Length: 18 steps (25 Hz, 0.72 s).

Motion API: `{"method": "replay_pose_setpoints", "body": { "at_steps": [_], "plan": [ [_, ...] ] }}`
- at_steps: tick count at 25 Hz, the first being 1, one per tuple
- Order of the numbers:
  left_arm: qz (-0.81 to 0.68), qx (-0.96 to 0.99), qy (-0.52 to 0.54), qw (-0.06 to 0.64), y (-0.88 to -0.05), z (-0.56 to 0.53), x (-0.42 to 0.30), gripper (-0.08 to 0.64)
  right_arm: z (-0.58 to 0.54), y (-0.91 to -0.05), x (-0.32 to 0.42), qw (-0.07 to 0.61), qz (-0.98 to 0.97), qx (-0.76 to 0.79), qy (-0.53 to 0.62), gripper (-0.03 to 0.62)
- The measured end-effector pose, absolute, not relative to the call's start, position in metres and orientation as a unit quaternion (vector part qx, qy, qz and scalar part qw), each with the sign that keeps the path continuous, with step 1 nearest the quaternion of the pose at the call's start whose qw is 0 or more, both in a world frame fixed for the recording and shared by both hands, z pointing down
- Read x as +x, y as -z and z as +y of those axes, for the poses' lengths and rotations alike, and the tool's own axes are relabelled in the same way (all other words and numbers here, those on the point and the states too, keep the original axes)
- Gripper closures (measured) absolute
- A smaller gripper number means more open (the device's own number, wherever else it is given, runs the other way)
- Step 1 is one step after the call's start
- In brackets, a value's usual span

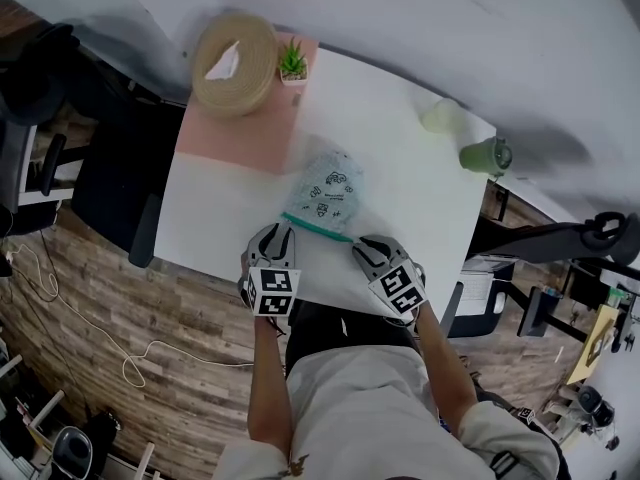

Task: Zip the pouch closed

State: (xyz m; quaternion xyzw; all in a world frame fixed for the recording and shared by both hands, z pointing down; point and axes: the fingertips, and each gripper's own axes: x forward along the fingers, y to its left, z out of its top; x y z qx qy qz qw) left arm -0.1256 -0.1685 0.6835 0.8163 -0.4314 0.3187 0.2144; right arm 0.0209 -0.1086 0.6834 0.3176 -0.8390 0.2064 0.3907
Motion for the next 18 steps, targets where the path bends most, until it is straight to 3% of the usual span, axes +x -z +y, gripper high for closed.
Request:
{"method": "replay_pose_setpoints", "body": {
  "at_steps": [8, 18],
  "plan": [
    [-0.478, 0.821, -0.257, 0.174, -0.623, -0.159, -0.125, 0.398, -0.136, -0.614, 0.016, 0.301, -0.864, 0.38, -0.135, 0.402],
    [-0.558, 0.812, -0.155, 0.071, -0.489, -0.144, -0.125, 0.291, -0.141, -0.483, 0.019, 0.173, -0.888, 0.424, -0.036, 0.354]
  ]
}}
